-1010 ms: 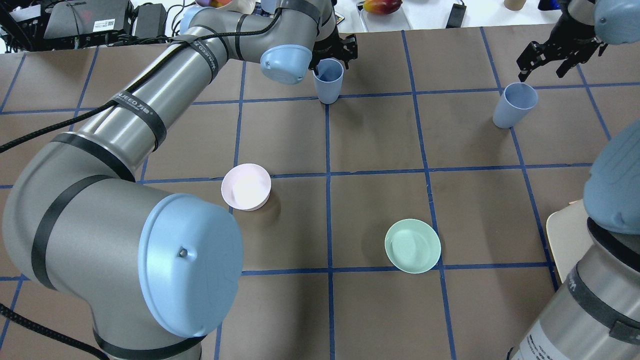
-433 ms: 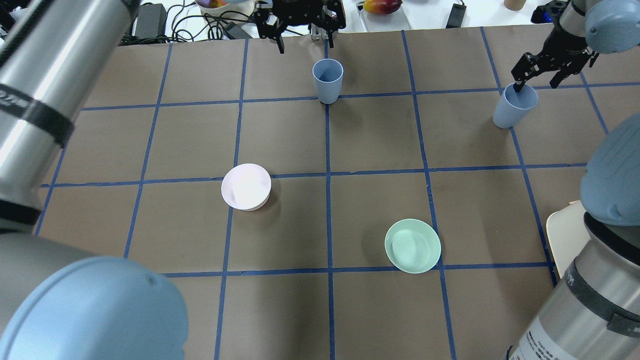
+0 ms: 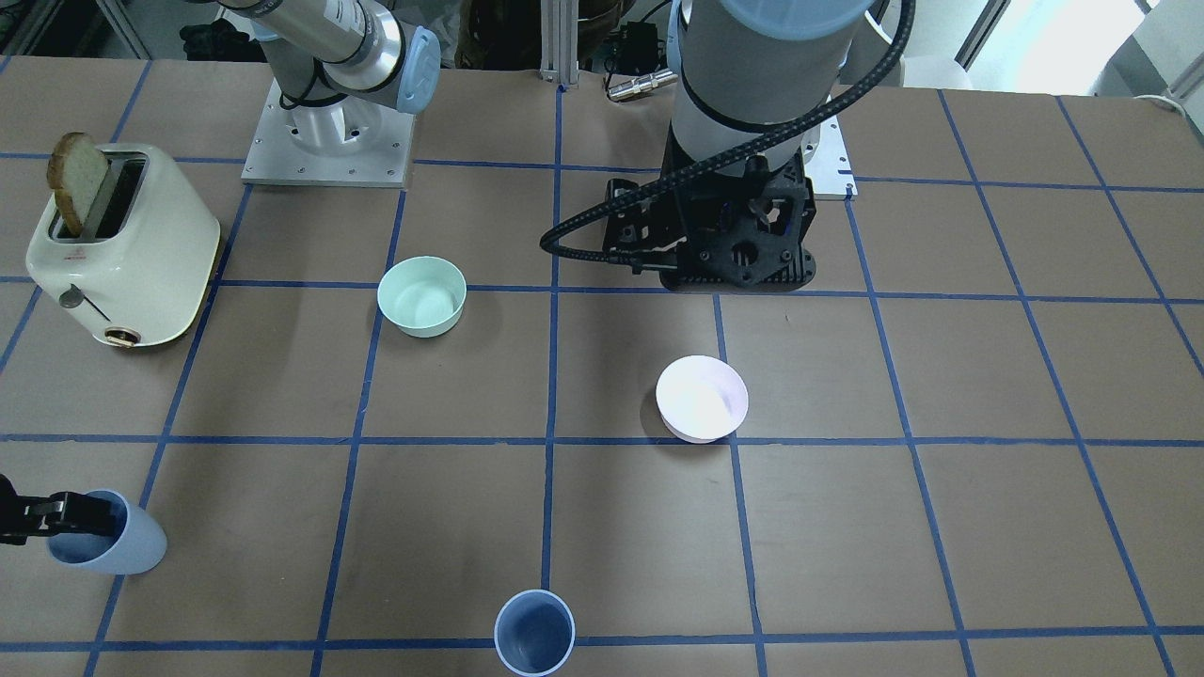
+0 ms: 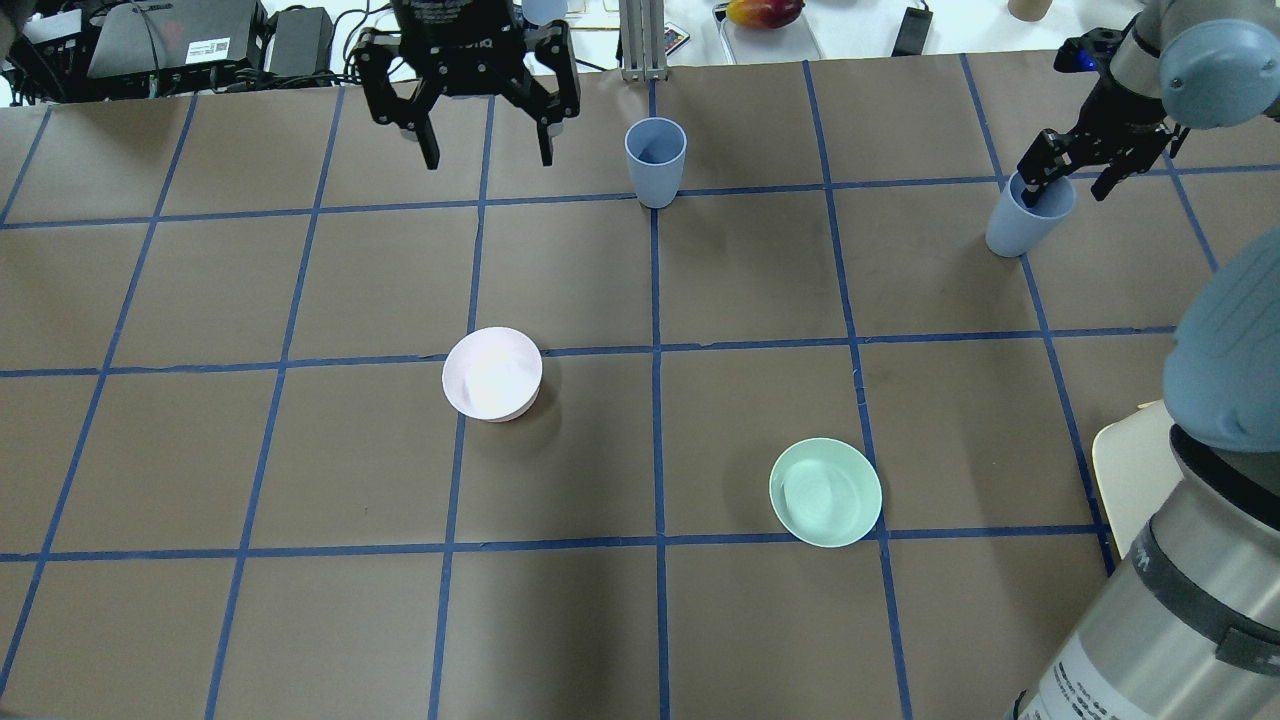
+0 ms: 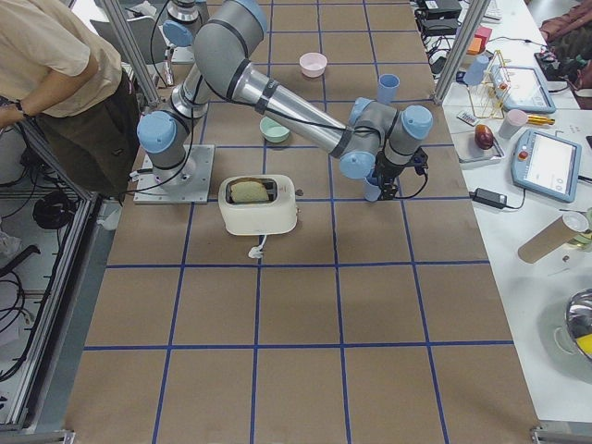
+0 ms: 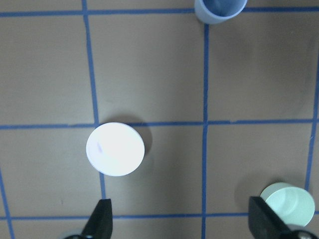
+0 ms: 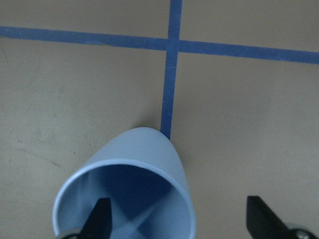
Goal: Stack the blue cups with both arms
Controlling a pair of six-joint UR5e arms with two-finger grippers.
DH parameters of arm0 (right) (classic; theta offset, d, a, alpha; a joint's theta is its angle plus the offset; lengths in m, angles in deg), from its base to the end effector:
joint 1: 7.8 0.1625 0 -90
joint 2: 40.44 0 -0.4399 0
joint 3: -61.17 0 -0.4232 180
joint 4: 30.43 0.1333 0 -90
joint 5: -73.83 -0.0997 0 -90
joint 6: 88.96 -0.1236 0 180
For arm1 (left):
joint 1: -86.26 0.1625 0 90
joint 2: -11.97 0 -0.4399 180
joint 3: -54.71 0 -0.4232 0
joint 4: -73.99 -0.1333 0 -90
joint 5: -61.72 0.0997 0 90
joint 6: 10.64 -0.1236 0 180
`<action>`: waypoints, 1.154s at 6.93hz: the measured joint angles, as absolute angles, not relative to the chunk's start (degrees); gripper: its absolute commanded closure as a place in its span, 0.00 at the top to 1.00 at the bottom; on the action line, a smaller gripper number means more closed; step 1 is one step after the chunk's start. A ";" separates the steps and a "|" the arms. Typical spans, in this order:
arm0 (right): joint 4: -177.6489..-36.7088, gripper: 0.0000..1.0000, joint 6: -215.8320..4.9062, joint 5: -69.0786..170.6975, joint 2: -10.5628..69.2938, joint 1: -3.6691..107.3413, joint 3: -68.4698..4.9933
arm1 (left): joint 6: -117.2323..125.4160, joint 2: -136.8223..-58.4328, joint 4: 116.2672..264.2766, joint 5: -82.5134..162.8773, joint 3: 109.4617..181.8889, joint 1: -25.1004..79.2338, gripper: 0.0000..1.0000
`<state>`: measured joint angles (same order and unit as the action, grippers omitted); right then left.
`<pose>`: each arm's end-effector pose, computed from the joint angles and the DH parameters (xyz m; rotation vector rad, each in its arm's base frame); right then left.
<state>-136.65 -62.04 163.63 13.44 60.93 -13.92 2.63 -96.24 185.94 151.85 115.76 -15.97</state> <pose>-0.1447 -0.7404 0.2329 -0.1526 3.0967 0.1211 -0.2628 -0.5846 0.5186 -0.0276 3.0821 0.2943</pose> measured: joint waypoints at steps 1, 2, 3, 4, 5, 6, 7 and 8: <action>-137.15 0.18 -61.65 163.45 13.46 60.93 -13.87 | 2.57 -93.17 185.04 152.12 120.59 -15.59 0.89; -137.42 0.08 -61.57 163.22 13.42 60.93 -13.94 | 2.55 -90.37 181.54 152.31 125.54 -15.42 0.90; -137.52 0.00 -61.50 163.28 13.38 60.93 -14.13 | 2.46 -87.62 174.89 152.38 131.52 -15.38 0.97; -137.54 0.00 -61.49 163.50 13.38 60.93 -14.12 | 2.15 -84.86 165.91 152.48 138.24 -15.32 1.00; -137.46 0.00 -61.63 163.63 13.53 60.93 -13.85 | 0.52 -82.57 159.17 152.72 143.03 -14.89 1.00; -137.37 0.00 -61.82 163.74 14.00 61.00 -13.61 | -3.43 -80.59 156.60 152.78 145.46 -13.42 1.00; -137.15 0.00 -62.08 163.70 15.19 61.27 -13.49 | -7.81 -78.73 156.18 152.64 146.41 -10.83 1.00; -136.79 0.00 -63.01 163.47 17.17 62.21 -13.42 | -9.71 -77.35 156.16 152.62 146.59 -8.44 1.00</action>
